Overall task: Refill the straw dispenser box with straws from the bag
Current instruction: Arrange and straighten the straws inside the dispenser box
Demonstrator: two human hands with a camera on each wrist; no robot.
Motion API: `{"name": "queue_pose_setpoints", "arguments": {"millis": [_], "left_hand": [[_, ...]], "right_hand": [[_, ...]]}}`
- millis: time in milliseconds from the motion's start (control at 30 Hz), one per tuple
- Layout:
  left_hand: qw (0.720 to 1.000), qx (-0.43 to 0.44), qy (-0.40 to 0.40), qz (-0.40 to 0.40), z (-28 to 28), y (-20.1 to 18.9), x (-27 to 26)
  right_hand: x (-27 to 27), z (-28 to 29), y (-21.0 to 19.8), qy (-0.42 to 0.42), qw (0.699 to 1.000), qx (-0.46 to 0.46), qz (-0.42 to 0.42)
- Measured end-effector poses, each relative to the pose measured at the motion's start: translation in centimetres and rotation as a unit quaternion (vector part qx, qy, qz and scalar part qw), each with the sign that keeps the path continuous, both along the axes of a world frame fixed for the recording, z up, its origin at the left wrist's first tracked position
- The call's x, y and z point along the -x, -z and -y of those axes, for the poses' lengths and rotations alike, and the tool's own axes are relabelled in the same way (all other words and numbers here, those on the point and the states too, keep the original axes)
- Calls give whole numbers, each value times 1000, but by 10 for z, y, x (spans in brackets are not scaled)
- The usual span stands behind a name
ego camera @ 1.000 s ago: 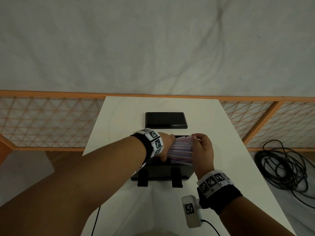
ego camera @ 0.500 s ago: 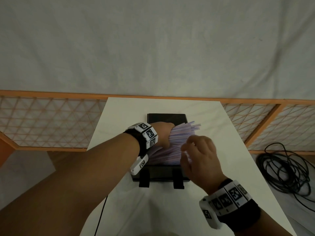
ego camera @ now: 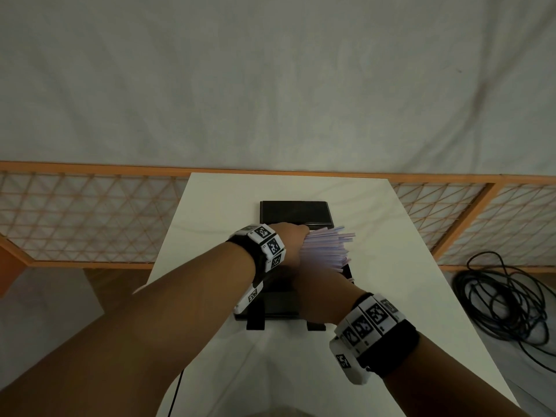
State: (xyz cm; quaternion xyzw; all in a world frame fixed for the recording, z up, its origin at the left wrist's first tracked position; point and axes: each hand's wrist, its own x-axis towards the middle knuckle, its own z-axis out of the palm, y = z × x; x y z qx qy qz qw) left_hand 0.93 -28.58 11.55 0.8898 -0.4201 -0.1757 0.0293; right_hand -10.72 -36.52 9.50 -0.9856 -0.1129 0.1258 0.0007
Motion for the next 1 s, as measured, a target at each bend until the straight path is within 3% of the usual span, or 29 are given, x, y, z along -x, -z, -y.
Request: {"name": "queue_pose_setpoints", "arguments": {"millis": [333, 500, 1000], "left_hand": [[998, -69, 4, -9, -3, 6, 5], [997, -71, -6, 28, -2, 11, 8], [999, -42, -2, -8, 6, -6, 0]], "right_hand": [[-3, -1, 9, 8, 999, -1, -50], [-10, -2, 13, 21, 997, -1, -74], [-17, 1, 22, 16, 995, -11, -98]]}}
